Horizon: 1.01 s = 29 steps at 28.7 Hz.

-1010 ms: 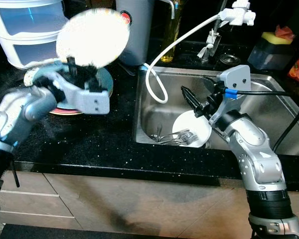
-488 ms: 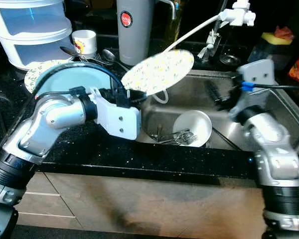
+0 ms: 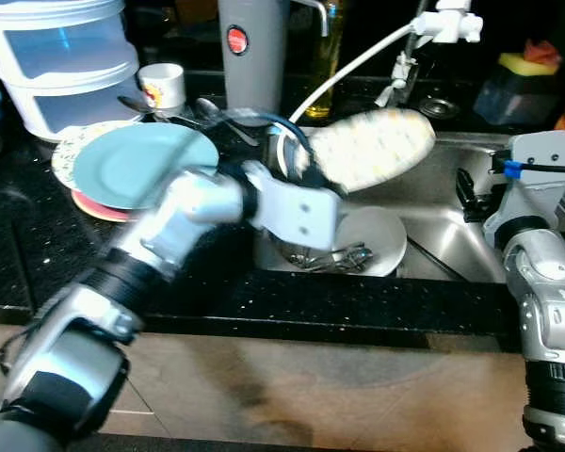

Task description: Kitchen organization

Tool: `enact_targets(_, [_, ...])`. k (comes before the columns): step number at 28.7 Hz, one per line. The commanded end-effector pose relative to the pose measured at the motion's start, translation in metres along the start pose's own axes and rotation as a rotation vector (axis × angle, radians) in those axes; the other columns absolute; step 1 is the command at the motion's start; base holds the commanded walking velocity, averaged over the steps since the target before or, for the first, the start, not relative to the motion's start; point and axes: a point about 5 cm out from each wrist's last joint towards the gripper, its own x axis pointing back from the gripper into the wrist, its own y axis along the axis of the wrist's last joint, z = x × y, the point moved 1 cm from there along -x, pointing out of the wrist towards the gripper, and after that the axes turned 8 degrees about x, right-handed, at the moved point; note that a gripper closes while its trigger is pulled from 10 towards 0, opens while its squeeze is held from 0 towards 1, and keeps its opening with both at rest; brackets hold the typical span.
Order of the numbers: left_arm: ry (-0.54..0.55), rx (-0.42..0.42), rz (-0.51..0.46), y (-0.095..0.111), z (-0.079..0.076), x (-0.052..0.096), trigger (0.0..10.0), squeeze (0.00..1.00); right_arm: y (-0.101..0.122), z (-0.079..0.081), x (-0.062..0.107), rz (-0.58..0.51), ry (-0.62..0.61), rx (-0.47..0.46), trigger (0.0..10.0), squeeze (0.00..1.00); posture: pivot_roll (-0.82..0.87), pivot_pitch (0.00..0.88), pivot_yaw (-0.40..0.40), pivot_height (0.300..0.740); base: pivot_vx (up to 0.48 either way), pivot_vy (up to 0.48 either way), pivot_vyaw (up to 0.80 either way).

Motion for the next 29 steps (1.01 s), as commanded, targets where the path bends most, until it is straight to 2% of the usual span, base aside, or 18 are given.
enact_targets(1, [-0.033, 0.094, -0.021, -0.003, -0.012, -0.008, 10.0, 0.0, -0.002, -0.004, 0.004, 0.007, -0.027, -0.022, 10.0, 0.0, 0.01, 0.068, 0.044, 0.74, 0.0, 0.0, 0.0])
enact_targets(3, [-0.045, 0.174, -0.05, -0.003, -0.019, -0.017, 10.0, 0.0, 0.006, -0.003, 0.005, -0.036, -0.014, -0.046, 10.0, 0.0, 0.0, 0.069, 0.044, 0.74, 0.0, 0.0, 0.0])
enact_targets(4, [-0.049, 0.185, -0.036, -0.007, -0.025, -0.022, 10.0, 0.11, 0.014, 0.0, 0.007, -0.08, 0.009, -0.064, 10.0, 0.0, 0.0, 0.069, 0.044, 0.74, 0.0, 0.0, 0.0])
enact_targets(5, [-0.048, 0.179, -0.028, -0.008, -0.026, -0.023, 10.0, 0.11, 0.016, 0.001, 0.007, -0.092, 0.016, -0.068, 10.0, 0.0, 0.0, 0.069, 0.044, 0.74, 0.0, 0.0, 0.0])
enact_targets(6, [-0.031, 0.188, -0.017, -0.01, -0.024, -0.024, 10.0, 1.0, 0.02, 0.003, 0.008, -0.114, 0.028, -0.074, 10.0, 0.0, 0.01, 0.073, 0.042, 0.74, 0.0, 0.0, 0.0])
enact_targets(10, [-0.002, 0.227, -0.003, -0.014, -0.019, -0.023, 10.0, 1.0, 0.028, 0.005, 0.009, -0.157, 0.05, -0.101, 10.0, 0.0, 0.01, 0.074, 0.04, 0.74, 0.0, 0.0, 0.0])
enact_targets(11, [0.04, 0.305, -0.054, -0.011, -0.01, -0.019, 10.0, 1.0, 0.035, 0.009, 0.008, -0.195, 0.068, -0.129, 10.0, 0.0, 0.02, 0.075, 0.035, 0.74, 0.0, 0.0, 0.0])
enact_targets(14, [0.073, 0.384, -0.126, -0.005, -0.001, -0.013, 10.0, 0.98, 0.041, 0.011, 0.008, -0.222, 0.081, -0.149, 10.0, 0.0, 0.02, 0.077, 0.031, 0.74, 0.0, 0.0, 0.0])
enact_targets(15, [0.098, 0.411, -0.156, -0.002, 0.004, -0.009, 10.0, 0.0, 0.043, 0.012, 0.009, -0.23, 0.086, -0.158, 10.0, 0.0, 0.02, 0.078, 0.03, 0.74, 0.0, 0.0, 0.0])
enact_targets(16, [0.098, 0.411, -0.156, -0.002, 0.004, -0.009, 10.0, 0.0, 0.043, 0.012, 0.009, -0.23, 0.086, -0.158, 10.0, 0.0, 0.02, 0.078, 0.03, 0.74, 0.0, 0.0, 0.0])
enact_targets(17, [0.123, 0.446, -0.2, 0.002, 0.012, -0.001, 10.0, 0.0, 0.046, 0.014, 0.009, -0.247, 0.098, -0.174, 10.0, 0.0, 0.02, 0.08, 0.026, 0.74, 0.0, 0.0, 0.0])
enact_targets(19, [0.124, 0.446, -0.214, 0.005, 0.014, 0.004, 10.0, 0.0, 0.047, 0.015, 0.009, -0.253, 0.106, -0.182, 10.0, 0.0, 0.02, 0.08, 0.026, 0.74, 0.0, 0.0, 0.0])
enact_targets(21, [0.137, 0.381, -0.202, 0.011, 0.021, 0.02, 10.0, 0.0, 0.053, 0.021, 0.011, -0.277, 0.152, -0.197, 10.0, 0.0, 0.03, 0.084, 0.023, 0.74, 0.0, 0.0, 0.0])
enact_targets(24, [0.117, 0.22, -0.095, 0.012, 0.027, 0.044, 10.0, 0.0, 0.06, 0.033, 0.016, -0.315, 0.245, -0.215, 10.0, 0.0, 0.03, 0.086, 0.02, 0.74, 0.0, 0.0, 0.0])
enact_targets(25, [0.101, 0.164, -0.027, 0.008, 0.027, 0.056, 10.0, 0.0, 0.062, 0.037, 0.018, -0.329, 0.273, -0.224, 10.0, 0.0, 0.05, 0.089, 0.016, 0.74, 0.0, 0.0, 0.0])
enact_targets(26, [0.09, 0.13, 0.018, 0.006, 0.028, 0.063, 10.0, 0.0, 0.063, 0.04, 0.019, -0.337, 0.288, -0.23, 10.0, 0.0, 0.05, 0.089, 0.016, 0.74, 0.0, 0.0, 0.0])
enact_targets(28, [0.09, 0.13, 0.018, 0.006, 0.028, 0.063, 10.0, 0.0, 0.063, 0.04, 0.019, -0.337, 0.288, -0.23, 10.0, 0.0, 0.05, 0.089, 0.016, 0.74, 0.0, 0.0, 0.0])
enact_targets(29, [0.071, 0.092, 0.128, -0.004, 0.028, 0.083, 10.0, 0.0, 0.065, 0.045, 0.02, -0.347, 0.315, -0.246, 10.0, 0.0, 0.07, 0.089, 0.014, 0.74, 0.0, 0.0, 0.0])
